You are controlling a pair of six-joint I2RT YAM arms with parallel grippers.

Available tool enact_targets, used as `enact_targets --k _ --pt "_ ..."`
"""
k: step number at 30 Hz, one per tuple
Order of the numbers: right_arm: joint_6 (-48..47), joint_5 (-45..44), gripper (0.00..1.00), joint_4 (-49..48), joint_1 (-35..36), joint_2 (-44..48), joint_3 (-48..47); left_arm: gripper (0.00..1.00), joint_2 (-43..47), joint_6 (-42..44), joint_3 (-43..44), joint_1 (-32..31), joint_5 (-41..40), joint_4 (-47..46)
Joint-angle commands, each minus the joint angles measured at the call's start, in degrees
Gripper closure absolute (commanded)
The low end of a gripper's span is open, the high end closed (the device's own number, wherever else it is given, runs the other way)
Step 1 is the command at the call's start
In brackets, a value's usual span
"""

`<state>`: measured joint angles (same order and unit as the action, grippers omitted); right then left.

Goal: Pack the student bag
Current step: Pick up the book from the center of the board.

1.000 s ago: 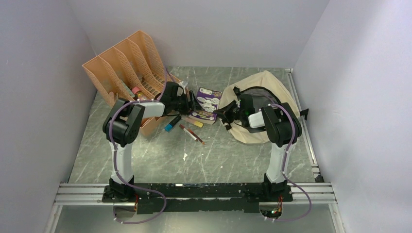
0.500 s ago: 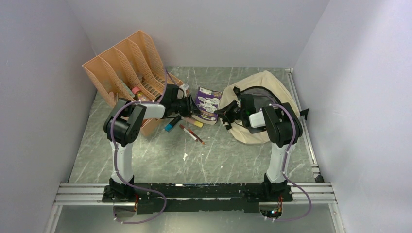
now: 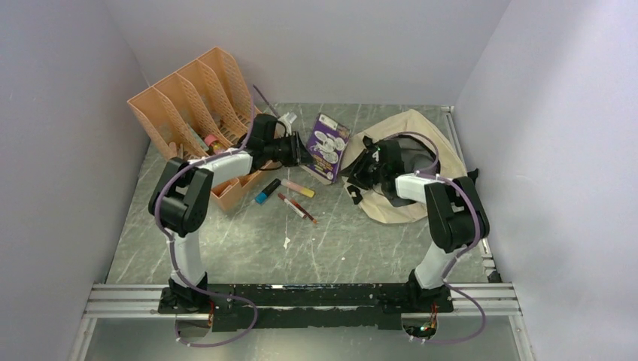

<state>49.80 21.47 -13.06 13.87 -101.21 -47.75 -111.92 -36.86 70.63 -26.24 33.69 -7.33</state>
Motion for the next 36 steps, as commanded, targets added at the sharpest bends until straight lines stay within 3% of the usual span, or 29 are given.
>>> enact_targets --k 1,2,10,16,19,23,27,29,36 --pt "-7.17 -2.78 0.48 7.65 -0.46 6.43 -0.67 0.95 6.88 3.63 3.30 0.55 1.11 -0.07" --pt "-8.10 -2.50 0.42 7.91 -0.46 7.85 -0.57 0.95 8.23 4.55 3.18 0.69 0.91 0.21" --pt "-15.49 -1.93 0.36 9.07 -0.80 20.20 -1.71 0.95 18.95 20.79 2.52 0.82 -4.17 7.81" --pt "-21.24 -3.69 0.23 7.02 -1.25 29.81 -4.79 0.95 25.14 35.50 6.76 0.84 -5.78 15.50" --pt "-24.13 -0.51 0.23 2.65 -1.25 34.37 -5.48 0.95 28.40 45.96 5.19 0.84 -4.15 14.86" --pt "-26.46 0.97 0.23 -9.15 -1.17 41.23 -1.34 0.93 31.17 58.74 1.26 0.84 6.07 15.10" --pt "-34.91 5.60 0.23 -23.97 -1.04 47.44 5.39 0.95 33.72 59.74 -4.01 0.84 8.21 8.91" --pt "-41.85 11.93 0.22 -22.34 -0.91 48.06 4.73 0.95 35.21 63.27 -5.94 0.84 9.44 8.37" --pt "-65.95 30.82 0.18 -2.00 0.24 44.28 -5.86 0.95 36.58 76.15 -4.24 0.75 15.02 18.18"
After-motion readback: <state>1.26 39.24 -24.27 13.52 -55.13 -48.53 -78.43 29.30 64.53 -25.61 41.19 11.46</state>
